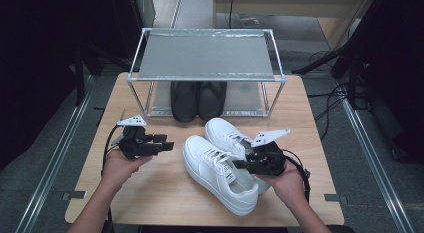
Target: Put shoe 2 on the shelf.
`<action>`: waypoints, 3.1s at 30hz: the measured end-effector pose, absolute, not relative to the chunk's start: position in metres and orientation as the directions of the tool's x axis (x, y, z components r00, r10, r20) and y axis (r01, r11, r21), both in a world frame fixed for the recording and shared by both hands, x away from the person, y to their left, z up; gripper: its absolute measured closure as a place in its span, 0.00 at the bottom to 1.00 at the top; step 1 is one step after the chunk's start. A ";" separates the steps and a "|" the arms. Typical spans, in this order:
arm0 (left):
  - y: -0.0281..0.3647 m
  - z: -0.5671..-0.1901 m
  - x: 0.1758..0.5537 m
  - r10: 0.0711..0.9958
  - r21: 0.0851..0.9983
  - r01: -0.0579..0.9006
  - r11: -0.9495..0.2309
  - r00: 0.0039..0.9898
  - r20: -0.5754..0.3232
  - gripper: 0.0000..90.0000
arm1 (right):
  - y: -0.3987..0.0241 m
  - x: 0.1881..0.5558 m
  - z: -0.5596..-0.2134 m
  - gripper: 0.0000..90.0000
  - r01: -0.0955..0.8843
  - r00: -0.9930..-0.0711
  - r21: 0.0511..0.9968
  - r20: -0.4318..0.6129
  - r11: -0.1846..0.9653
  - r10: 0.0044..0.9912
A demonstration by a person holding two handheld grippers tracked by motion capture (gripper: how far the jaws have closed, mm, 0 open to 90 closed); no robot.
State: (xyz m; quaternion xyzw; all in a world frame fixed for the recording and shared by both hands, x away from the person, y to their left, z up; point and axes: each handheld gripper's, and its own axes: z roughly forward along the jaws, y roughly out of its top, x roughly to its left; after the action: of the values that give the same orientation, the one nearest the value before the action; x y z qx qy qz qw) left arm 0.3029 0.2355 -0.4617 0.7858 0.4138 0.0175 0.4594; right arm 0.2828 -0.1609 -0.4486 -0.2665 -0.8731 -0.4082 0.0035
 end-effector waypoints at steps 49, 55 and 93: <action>0.312 -0.478 0.284 0.804 0.718 0.694 -0.057 0.458 -0.379 0.59 | -0.069 0.400 -0.247 0.86 0.284 -0.955 0.794 0.185 0.537 0.233; 0.310 -0.478 0.285 0.797 0.717 0.694 -0.059 0.465 -0.385 0.60 | -0.069 0.438 -0.222 0.86 0.380 -0.892 0.809 0.192 0.449 0.410; 0.295 -0.479 0.294 0.762 0.720 0.687 -0.101 0.518 -0.388 0.60 | -0.021 0.535 -0.270 0.85 0.654 -0.345 0.747 0.154 0.119 0.926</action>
State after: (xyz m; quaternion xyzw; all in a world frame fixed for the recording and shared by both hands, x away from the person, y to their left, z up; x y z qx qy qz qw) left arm 0.2943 0.2949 -0.4795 0.7408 0.4890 0.0410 0.4587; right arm 0.5353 -0.0210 -0.2704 -0.5436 -0.7264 -0.3807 -0.1786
